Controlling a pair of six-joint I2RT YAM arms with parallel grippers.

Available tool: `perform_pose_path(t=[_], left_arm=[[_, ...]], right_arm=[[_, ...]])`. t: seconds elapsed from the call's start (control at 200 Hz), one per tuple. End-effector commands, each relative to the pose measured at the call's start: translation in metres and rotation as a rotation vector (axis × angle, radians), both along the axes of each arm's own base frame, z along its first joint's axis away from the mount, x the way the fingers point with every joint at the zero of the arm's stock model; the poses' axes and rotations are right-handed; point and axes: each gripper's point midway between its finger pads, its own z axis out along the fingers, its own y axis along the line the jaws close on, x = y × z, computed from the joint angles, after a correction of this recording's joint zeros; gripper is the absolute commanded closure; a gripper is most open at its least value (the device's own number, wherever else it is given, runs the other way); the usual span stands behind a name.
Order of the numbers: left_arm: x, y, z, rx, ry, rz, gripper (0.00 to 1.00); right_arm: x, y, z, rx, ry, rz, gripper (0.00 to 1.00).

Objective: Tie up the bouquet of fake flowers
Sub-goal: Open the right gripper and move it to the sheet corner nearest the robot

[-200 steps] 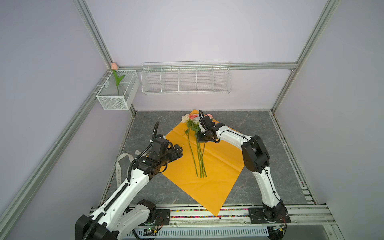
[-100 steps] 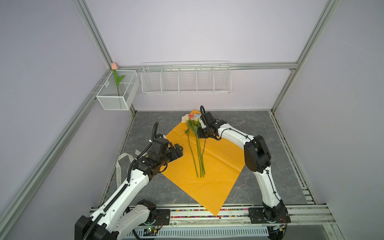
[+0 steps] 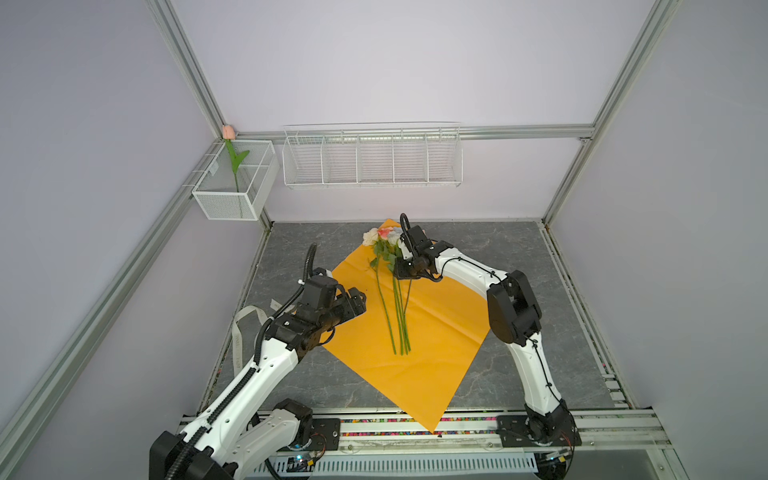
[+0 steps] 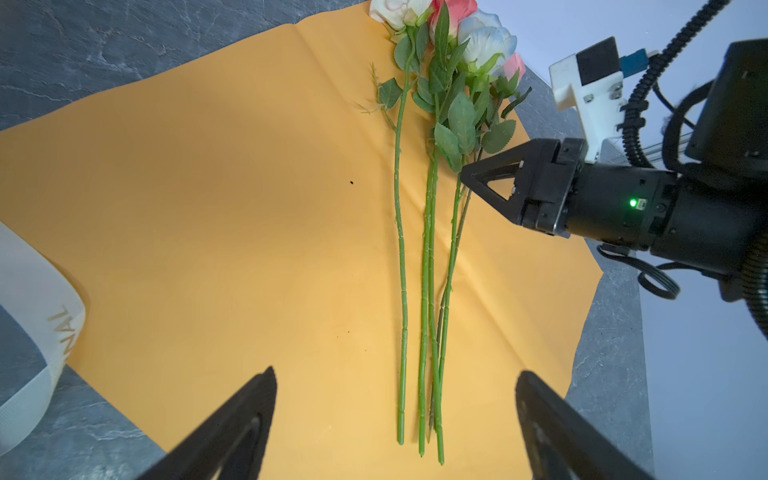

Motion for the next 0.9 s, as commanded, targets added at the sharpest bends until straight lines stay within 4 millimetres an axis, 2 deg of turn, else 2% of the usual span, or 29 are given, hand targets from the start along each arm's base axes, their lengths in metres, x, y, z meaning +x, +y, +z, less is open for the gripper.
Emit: perform_pose_path(t=[0.0,0.1,0.275,0.465,0.515,0.585,0.65,0.7,0.835,0.895], left_arm=[[0.000,0.004,0.004,0.003,-0.006,0.013,0.10],[-0.001,0.005,0.005,0.007,-0.008,0.016,0.10],[-0.002,0.006,0.009,0.008,-0.025,0.010,0.09],[-0.001,0.002,0.006,0.004,-0.010,-0.009,0.10],[-0.002,0.001,0.004,0.007,0.004,-0.012,0.10],[-0.004,0.001,0.003,0.008,0.012,-0.016,0.10],[-0.007,0.002,-0.001,0.007,0.019,-0.020,0.10],[-0.010,0.001,-0.005,-0.004,0.029,-0.027,0.10],[-0.019,0.001,-0.015,-0.014,0.068,-0.031,0.12],[-0.022,0.004,-0.019,-0.009,0.079,-0.021,0.13]], right_arm=[[-0.005,-0.018,0.050,0.014,-0.092,-0.031,0.49],[-0.015,-0.038,0.066,0.016,-0.124,-0.063,0.42],[-0.036,-0.081,0.090,0.005,-0.165,-0.142,0.37],[-0.066,-0.146,0.090,-0.023,-0.143,-0.279,0.38],[-0.078,-0.155,0.090,-0.025,-0.138,-0.283,0.39],[-0.102,-0.150,0.089,0.030,-0.125,-0.217,0.42],[-0.130,-0.139,0.081,0.079,-0.105,-0.141,0.44],[-0.158,-0.118,0.078,0.112,-0.101,-0.007,0.45],[-0.224,-0.093,0.065,-0.014,-0.143,0.292,0.44],[-0.250,-0.084,0.061,-0.065,-0.179,0.493,0.44]])
